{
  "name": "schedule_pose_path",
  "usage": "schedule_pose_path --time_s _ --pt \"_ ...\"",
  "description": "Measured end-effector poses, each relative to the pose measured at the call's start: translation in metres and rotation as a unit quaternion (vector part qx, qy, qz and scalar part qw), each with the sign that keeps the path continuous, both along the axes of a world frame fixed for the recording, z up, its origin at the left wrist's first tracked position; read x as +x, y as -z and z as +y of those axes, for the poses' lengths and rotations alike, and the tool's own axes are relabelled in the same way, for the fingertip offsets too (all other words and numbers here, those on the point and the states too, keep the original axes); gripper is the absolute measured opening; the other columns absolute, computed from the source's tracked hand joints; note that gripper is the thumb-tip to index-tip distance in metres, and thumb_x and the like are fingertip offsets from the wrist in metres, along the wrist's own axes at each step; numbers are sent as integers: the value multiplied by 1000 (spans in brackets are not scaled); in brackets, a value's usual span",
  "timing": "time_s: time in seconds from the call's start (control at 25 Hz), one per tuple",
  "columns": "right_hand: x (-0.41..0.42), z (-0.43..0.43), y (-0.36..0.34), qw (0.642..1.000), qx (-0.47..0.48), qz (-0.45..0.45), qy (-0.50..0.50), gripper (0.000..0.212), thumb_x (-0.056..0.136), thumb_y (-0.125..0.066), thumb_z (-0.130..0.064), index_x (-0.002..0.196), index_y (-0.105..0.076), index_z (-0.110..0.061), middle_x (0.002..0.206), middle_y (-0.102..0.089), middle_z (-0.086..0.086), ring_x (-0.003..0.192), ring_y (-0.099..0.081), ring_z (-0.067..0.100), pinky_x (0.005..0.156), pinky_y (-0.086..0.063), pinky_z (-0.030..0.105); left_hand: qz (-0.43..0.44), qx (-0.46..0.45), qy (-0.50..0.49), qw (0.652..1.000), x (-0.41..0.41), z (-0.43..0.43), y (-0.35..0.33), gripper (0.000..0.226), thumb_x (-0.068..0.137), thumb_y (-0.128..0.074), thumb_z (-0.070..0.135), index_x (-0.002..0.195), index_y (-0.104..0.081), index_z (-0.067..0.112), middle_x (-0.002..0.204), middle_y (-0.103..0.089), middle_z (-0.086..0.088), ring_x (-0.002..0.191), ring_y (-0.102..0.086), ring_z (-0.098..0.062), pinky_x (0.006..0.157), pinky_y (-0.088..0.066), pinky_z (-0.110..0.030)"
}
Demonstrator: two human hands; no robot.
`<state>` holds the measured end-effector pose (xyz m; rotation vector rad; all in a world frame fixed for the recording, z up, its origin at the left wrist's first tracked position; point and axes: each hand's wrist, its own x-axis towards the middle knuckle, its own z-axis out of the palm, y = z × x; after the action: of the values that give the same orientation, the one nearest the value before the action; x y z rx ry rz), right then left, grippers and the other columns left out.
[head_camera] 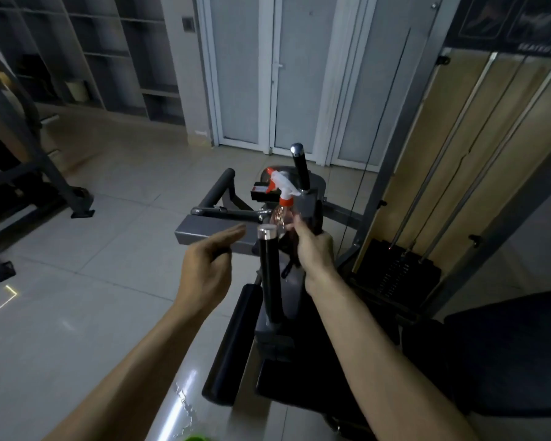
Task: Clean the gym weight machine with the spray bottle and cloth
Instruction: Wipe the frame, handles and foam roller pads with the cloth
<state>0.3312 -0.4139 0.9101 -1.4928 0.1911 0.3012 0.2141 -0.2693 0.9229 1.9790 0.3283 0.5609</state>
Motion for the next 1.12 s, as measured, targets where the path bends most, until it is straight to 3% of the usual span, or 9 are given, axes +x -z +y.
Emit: schedule_pose_path --time_s 0.12,0.24,0.28,0.44,0.52,0.6,0.68,0.76,1.12 --pt "-23 3 -20 955 -73 -287 -14 51 99 -61 -48 142 -54 -23 129 -61 3 108 -64 13 76 -54 17 -2 -41 -91 995 -8 10 7 50 96 -46 -9 121 -73 24 116 -67 16 115 -63 -6 110 -48 -35" --pt "-24 21 -19 731 -366 -558 -145 32 93 -71 -39 120 -68 -22 120 -64 1 108 -60 17 86 -56 33 4 -54 -87 995 -10 12 11 52 94 -48 -9 113 -75 31 111 -69 19 113 -63 -1 107 -51 -37" --pt "-18 29 -25 707 -406 -553 -173 24 92 -73 -40 106 -71 -20 106 -67 -1 97 -62 15 80 -56 34 1 -57 -89 994 -11 12 12 53 93 -49 -9 111 -75 34 111 -70 20 111 -63 2 105 -52 -37" --pt "-10 48 -45 931 -156 -288 -159 32 94 -70 -47 86 -69 -16 72 -69 -3 62 -67 13 65 -61 37 -7 -71 -82 994 -16 9 16 53 93 -49 -9 110 -75 34 117 -72 17 111 -62 6 105 -52 -35" --pt "-17 55 -39 980 -15 -187 -59 31 96 -70 -43 97 -67 -12 80 -72 2 68 -72 15 64 -61 33 -9 -84 -74 994 -19 7 16 51 94 -49 -8 110 -74 34 120 -71 16 115 -62 2 107 -51 -33" --pt "-35 51 -15 948 -125 -293 16 29 97 -66 -40 115 -67 -16 111 -72 7 105 -71 17 81 -58 20 -4 -93 -68 993 -21 2 16 49 95 -50 -7 110 -74 32 120 -72 15 115 -63 1 108 -50 -33" --pt "-57 34 23 809 -311 -498 11 44 94 -64 -23 137 -64 -18 153 -50 11 145 -39 20 109 -40 11 -5 -101 -61 993 -21 -2 22 49 94 -50 -7 111 -75 31 119 -72 16 115 -63 2 107 -51 -33" --pt "-77 15 62 710 -395 -582 -40 57 89 -72 -13 144 -59 -16 169 -26 11 156 -15 31 120 -39 33 2 -99 -49 994 -20 -7 29 47 93 -51 -7 112 -75 29 119 -72 16 115 -63 2 106 -51 -33" --pt "-124 -67 126 673 -403 -595 -178 62 93 -59 -16 154 -46 -19 170 -22 7 153 -30 35 112 -44 57 21 -148 -45 988 -30 -25 49 45 93 -49 -6 115 -75 23 118 -73 11 112 -64 3 106 -52 -35"
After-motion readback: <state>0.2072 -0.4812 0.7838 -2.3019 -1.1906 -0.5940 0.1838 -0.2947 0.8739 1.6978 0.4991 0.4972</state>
